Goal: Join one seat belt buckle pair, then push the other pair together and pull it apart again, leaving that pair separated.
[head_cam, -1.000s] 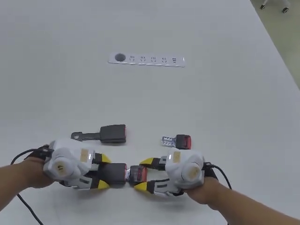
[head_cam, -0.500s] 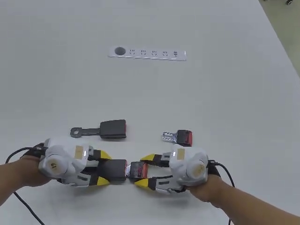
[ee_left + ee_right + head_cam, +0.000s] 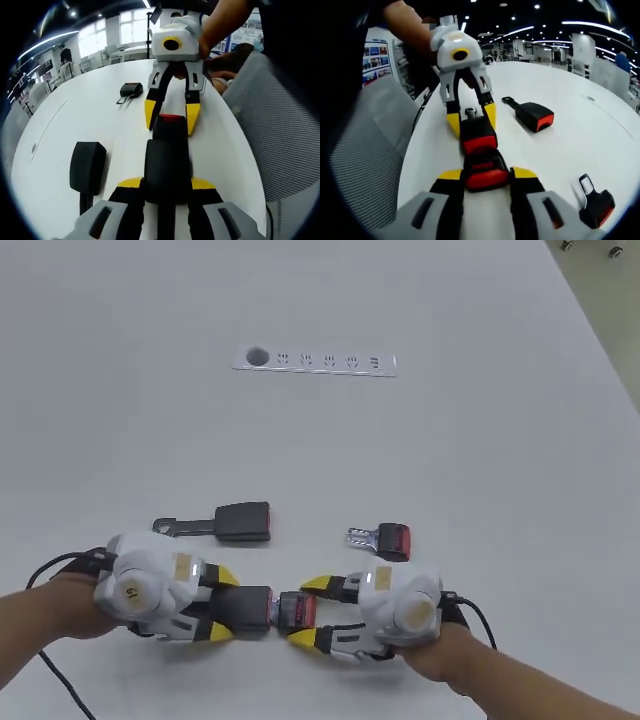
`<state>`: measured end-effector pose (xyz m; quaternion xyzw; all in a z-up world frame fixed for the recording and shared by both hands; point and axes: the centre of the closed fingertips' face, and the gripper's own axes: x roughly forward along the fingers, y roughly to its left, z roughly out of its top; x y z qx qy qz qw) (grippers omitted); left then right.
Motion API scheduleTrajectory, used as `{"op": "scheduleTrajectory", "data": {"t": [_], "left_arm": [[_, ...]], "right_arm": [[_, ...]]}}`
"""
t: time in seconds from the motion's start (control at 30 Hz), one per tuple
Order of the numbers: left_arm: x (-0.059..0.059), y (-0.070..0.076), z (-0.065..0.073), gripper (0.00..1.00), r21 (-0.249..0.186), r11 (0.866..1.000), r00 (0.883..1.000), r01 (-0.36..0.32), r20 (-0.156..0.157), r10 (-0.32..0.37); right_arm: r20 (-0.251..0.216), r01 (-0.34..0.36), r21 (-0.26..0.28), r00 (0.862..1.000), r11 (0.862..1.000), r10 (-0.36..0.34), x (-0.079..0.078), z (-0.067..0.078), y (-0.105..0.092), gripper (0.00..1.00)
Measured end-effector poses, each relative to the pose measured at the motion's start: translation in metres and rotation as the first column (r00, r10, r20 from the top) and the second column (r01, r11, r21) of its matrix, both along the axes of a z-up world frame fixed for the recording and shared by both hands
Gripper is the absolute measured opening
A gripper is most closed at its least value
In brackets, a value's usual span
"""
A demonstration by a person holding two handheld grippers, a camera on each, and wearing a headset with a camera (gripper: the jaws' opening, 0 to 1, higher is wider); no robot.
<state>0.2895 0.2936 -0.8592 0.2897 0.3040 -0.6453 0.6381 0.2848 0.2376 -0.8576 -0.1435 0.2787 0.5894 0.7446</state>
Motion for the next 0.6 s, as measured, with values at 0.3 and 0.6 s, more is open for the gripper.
{"op": "scheduleTrajectory", "data": {"t": [0.3, 0.6], "left_arm": [[0.004, -0.002, 0.007, 0.59, 0.026, 0.989, 0.988, -0.144, -0.046, 0.145], [0.021, 0.013, 0.040, 0.73, -0.067, 0.962, 0.964, -0.263, -0.047, 0.260]], "right_arm": [[-0.014, 0.122, 0.050, 0.992, 0.991, -0.122, 0.014, 0.024, 0.001, 0.83], [0.026, 0.197, 0.027, 0.980, 0.980, -0.198, 0.036, 0.038, -0.038, 0.85]]}}
